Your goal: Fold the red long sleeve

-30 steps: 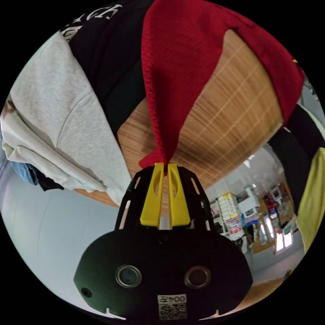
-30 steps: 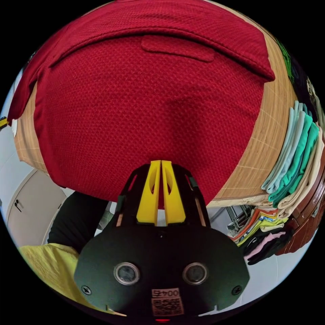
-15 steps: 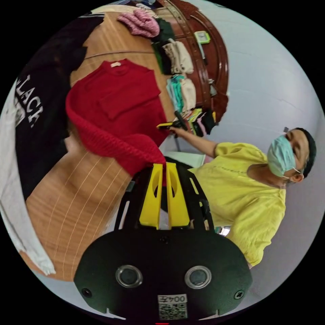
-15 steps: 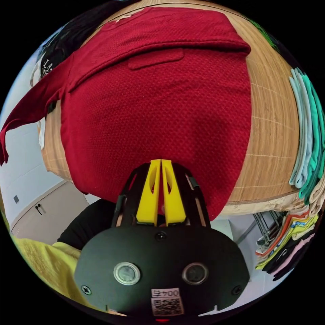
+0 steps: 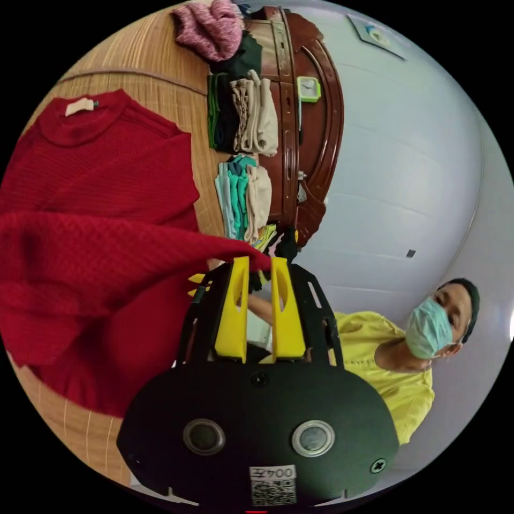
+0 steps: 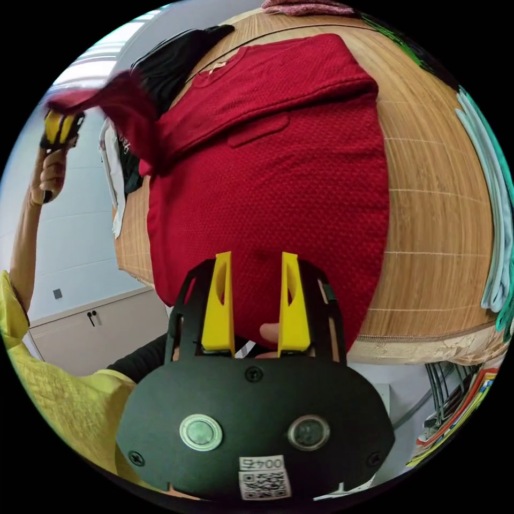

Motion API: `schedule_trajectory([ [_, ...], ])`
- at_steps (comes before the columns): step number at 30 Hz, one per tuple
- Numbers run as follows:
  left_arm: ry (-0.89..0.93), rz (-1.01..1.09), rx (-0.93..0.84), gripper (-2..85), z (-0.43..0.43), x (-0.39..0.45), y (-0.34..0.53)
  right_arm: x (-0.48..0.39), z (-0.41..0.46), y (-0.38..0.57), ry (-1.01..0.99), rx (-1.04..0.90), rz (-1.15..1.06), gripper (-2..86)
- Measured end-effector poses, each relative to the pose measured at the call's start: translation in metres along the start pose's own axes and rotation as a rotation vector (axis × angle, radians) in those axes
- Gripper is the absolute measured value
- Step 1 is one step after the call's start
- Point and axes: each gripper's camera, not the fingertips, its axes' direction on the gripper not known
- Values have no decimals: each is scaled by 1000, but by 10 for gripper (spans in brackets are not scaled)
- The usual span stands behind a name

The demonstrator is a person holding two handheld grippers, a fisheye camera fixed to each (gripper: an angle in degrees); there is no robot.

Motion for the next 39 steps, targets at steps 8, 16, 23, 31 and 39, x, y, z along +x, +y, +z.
schedule_trajectory([
  [8,-52,69,341,96,14,-9,47,9,-74,-8,-20,183,-8,150],
  [16,-672,-107,444,99,5,-24,220,28,-99,-68,-91,225,94,139],
  [23,-1136,-104,358,119,-4,3,254,15,-97,-82,-27,199,183,108],
  [31,-1376,-38,241,131,-1,14,216,-9,-128,-73,-71,229,209,22],
  [39,-1358,-54,342,122,8,34,225,-154,-237,-111,41,301,-239,3],
])
